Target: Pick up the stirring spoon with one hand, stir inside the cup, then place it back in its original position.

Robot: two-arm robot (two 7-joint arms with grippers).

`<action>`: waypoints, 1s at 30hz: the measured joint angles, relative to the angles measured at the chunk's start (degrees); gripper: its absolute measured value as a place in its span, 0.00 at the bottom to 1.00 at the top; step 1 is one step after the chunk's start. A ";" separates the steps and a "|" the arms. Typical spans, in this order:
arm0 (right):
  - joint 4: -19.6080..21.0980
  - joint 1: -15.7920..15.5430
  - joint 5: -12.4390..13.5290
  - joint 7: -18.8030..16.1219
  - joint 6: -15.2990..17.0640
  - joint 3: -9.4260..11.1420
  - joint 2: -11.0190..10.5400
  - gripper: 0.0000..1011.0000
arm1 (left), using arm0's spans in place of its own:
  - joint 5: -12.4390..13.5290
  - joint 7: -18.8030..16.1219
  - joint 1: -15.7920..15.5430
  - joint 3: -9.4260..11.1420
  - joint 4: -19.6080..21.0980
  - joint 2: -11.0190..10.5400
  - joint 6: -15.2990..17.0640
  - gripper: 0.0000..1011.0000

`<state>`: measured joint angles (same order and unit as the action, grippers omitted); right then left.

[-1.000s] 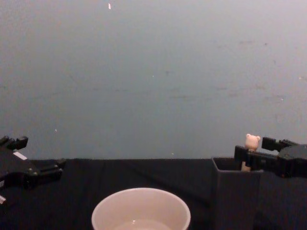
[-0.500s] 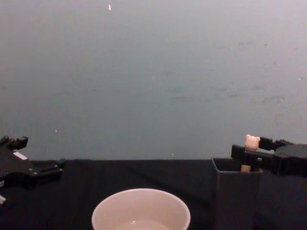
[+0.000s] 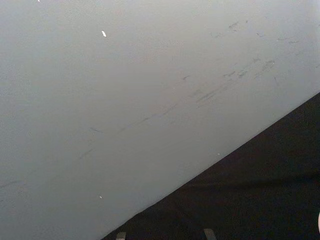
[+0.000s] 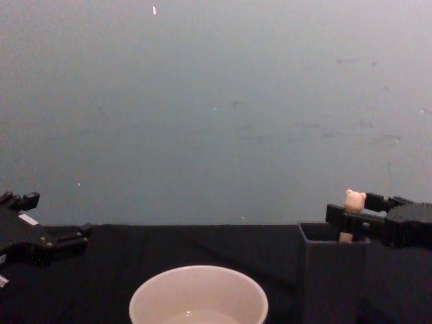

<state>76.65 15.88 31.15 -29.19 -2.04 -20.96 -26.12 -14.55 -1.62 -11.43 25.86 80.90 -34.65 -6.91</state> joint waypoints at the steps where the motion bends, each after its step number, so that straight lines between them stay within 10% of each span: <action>1: 0.01 -0.01 0.00 0.00 -0.02 -0.01 -0.01 0.99 | 0.00 0.00 0.00 0.00 0.00 0.00 0.00 0.99; 30: 0.06 -0.03 0.01 -0.01 -0.15 -0.02 -0.06 0.23 | 0.00 0.00 0.00 0.00 0.00 0.00 0.00 0.99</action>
<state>76.71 15.85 31.16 -29.20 -2.19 -20.98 -26.18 -14.55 -1.62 -11.43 25.86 80.90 -34.65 -6.91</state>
